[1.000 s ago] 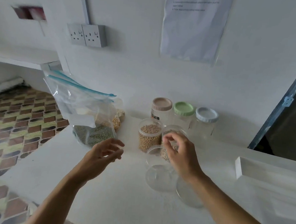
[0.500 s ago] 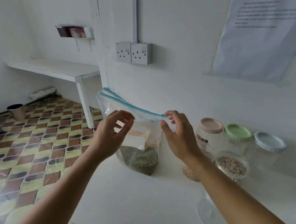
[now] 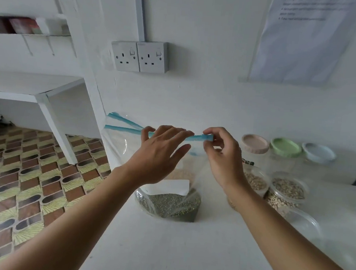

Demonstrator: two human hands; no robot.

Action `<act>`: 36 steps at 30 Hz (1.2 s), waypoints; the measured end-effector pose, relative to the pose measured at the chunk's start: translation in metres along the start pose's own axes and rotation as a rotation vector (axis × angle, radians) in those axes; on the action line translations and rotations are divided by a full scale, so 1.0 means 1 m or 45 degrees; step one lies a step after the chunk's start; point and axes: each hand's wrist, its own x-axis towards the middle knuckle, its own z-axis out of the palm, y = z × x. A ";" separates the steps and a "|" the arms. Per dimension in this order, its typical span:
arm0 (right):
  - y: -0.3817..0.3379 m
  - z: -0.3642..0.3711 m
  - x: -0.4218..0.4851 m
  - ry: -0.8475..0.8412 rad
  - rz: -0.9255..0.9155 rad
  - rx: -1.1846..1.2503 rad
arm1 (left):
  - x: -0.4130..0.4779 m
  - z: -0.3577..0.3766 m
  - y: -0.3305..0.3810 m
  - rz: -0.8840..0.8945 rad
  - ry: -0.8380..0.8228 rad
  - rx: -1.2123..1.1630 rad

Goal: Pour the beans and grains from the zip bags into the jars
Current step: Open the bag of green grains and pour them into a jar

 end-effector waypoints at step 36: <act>-0.016 -0.029 0.012 -0.196 -0.238 0.462 | 0.003 -0.061 -0.011 -0.060 0.188 -0.348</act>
